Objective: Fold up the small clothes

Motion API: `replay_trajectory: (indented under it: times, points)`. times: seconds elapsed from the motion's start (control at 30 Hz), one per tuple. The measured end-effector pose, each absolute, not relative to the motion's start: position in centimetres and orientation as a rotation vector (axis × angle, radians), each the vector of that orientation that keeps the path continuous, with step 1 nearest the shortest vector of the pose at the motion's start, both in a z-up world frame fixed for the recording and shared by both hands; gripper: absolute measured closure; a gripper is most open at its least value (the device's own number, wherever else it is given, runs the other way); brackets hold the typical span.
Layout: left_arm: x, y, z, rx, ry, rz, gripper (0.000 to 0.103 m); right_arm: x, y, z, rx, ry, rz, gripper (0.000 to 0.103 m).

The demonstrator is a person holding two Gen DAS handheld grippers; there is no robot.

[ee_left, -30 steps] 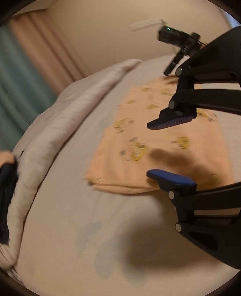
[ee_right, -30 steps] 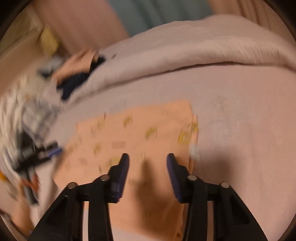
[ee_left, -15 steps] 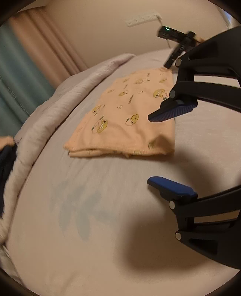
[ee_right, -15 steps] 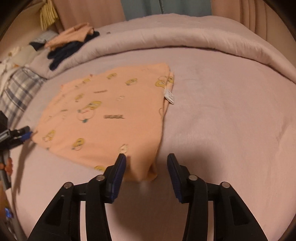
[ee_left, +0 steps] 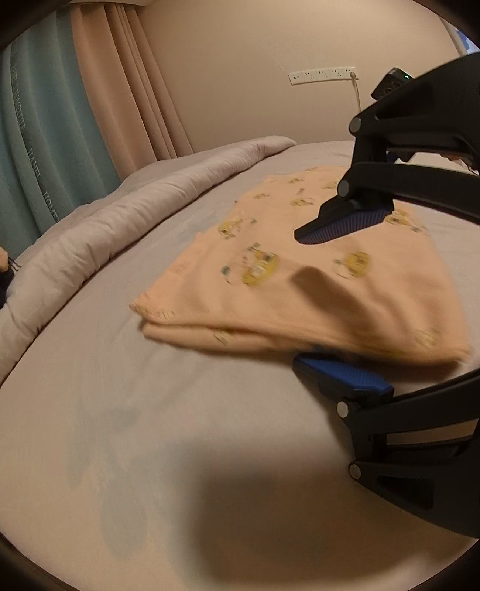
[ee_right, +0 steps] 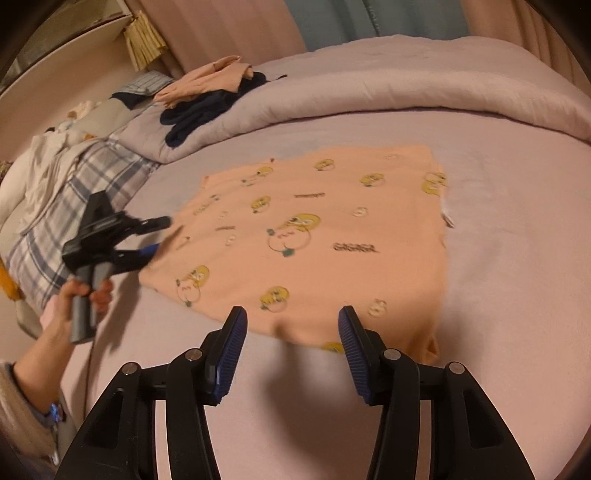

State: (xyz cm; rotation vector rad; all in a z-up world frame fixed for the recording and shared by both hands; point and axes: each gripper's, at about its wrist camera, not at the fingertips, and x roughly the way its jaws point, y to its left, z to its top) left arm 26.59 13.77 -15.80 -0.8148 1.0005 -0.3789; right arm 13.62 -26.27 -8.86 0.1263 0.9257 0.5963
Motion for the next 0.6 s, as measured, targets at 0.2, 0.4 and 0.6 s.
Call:
replay_trajectory:
  times: [0.2, 0.4, 0.6]
  points:
    - [29.5, 12.9, -16.1, -0.807, 1.008, -0.392, 0.043, 15.7, -24.3, -8.8, 0.104, 0.927, 0.637, 0.051]
    - [30.8, 11.8, -15.6, -0.697, 1.060, -0.343, 0.082, 20.3, -19.8, -8.6, 0.109, 0.926, 0.638, 0.052]
    - [30.1, 11.5, -14.6, -0.649, 1.044, -0.349, 0.094, 24.7, -16.1, -9.5, 0.077, 0.957, 0.558, 0.080]
